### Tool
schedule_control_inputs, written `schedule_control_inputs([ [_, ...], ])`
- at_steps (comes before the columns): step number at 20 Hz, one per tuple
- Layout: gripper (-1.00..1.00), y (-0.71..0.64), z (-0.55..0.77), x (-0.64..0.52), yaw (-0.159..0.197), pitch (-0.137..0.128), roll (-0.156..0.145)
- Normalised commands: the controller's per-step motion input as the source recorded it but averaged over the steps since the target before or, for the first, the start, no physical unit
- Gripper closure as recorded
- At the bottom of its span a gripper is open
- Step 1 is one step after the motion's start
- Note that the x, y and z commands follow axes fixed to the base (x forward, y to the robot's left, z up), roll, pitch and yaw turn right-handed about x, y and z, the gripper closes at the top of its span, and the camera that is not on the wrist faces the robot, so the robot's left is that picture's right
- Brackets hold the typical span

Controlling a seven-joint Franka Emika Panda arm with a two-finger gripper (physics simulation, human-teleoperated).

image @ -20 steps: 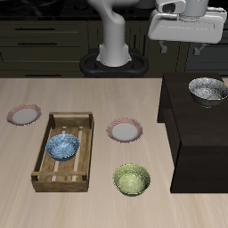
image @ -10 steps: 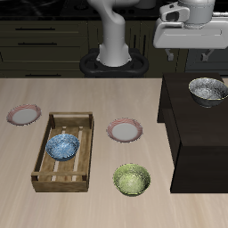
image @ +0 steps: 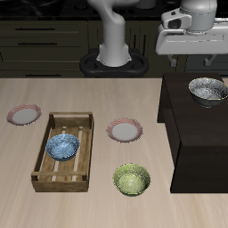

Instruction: Place the black bowl onto the plate that is in the center of the table

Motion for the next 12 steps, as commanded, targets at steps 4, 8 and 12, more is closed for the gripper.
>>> schedule_control_inputs([
  [4,-1.0,0.0,-0.21,0.06,0.02,0.01,-0.002],
  [8,-1.0,0.0,-0.23,0.06,0.017,0.02,0.015],
  [12,-1.0,0.0,-0.25,0.09,0.011,0.029,0.008],
])
